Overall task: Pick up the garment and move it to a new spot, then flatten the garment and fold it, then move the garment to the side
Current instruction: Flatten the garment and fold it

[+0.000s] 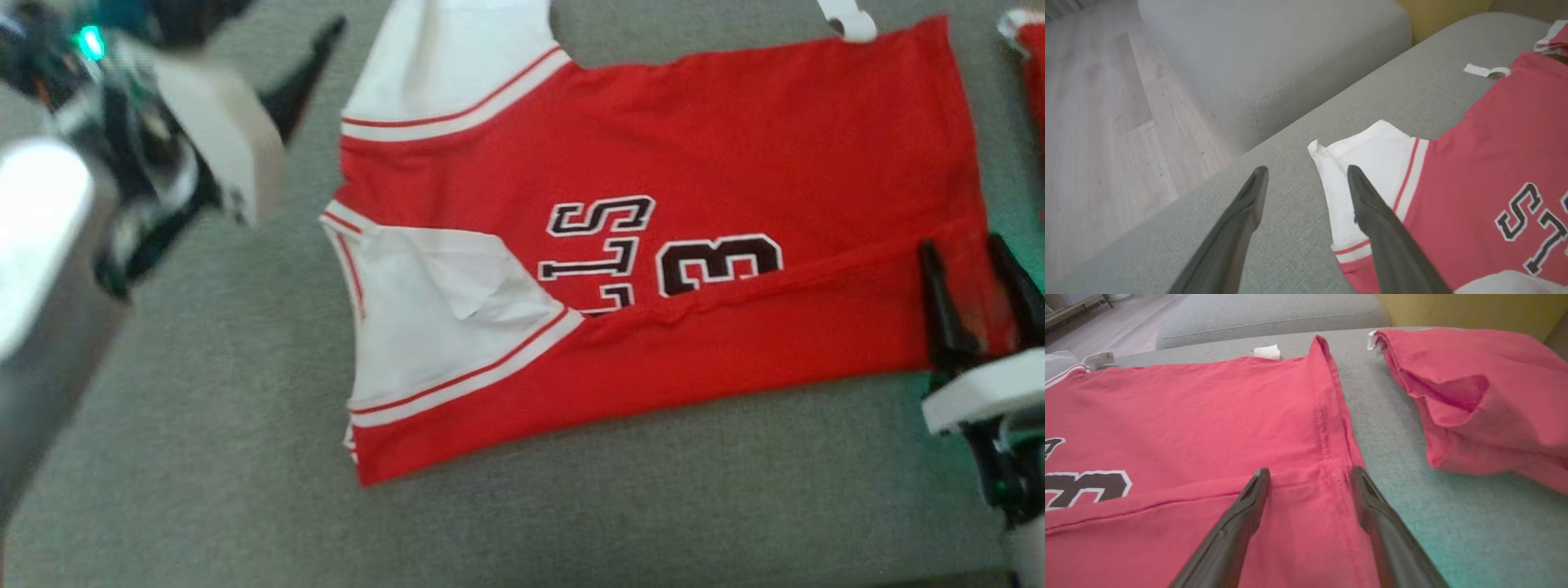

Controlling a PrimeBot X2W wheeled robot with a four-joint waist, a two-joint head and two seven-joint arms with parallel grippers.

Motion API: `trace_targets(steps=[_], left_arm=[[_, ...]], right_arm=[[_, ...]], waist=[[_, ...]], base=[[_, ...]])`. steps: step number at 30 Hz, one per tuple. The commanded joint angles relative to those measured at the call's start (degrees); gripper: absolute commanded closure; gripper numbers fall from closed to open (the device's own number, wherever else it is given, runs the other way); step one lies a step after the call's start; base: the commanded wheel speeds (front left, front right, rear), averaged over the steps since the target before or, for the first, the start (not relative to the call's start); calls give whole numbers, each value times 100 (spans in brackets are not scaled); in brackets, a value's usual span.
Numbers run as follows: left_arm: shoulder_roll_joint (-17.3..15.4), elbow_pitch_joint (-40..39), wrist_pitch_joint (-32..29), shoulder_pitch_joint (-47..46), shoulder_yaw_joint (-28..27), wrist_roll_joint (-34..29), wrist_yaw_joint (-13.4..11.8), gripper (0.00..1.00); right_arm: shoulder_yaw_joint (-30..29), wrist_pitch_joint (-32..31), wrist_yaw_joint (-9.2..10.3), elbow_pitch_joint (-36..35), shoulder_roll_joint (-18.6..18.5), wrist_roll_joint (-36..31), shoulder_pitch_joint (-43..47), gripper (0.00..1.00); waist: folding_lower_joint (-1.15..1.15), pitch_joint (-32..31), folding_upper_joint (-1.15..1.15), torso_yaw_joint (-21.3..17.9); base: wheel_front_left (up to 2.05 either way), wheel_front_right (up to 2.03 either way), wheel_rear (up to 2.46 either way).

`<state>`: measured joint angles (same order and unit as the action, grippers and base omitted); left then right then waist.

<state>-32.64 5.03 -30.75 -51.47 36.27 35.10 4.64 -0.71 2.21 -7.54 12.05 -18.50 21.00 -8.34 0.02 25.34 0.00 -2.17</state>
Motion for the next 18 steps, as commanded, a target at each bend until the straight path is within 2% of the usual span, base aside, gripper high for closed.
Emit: trace_targets(steps=[1, 4, 9, 18], left_arm=[[-157, 11, -264, -335, -229, 110, 40, 0], [-140, 505, -988, -978, -195, 399, 142, 0], [-71, 1137, -1718, -1663, -221, 808, 205, 0], [-185, 1554, -2281, -2161, -63, 874, 241, 0]], right_arm=[[125, -4, 5, -203, -80, -41, -73, 0], [299, -9, 5, -233, -9, -77, -275, 0], [472, 63, 5, -173, 136, -68, -443, 0], [564, 274, 5, 82, 325, -37, -521, 0]], waist=[[-2, 218, 0, -235], [-2, 397, 0, -512], [-2, 667, 0, -901], [-2, 897, 0, -1337]], base=[[0, 0, 0], [0, 0, 0], [0, 0, 0], [0, 0, 0]])
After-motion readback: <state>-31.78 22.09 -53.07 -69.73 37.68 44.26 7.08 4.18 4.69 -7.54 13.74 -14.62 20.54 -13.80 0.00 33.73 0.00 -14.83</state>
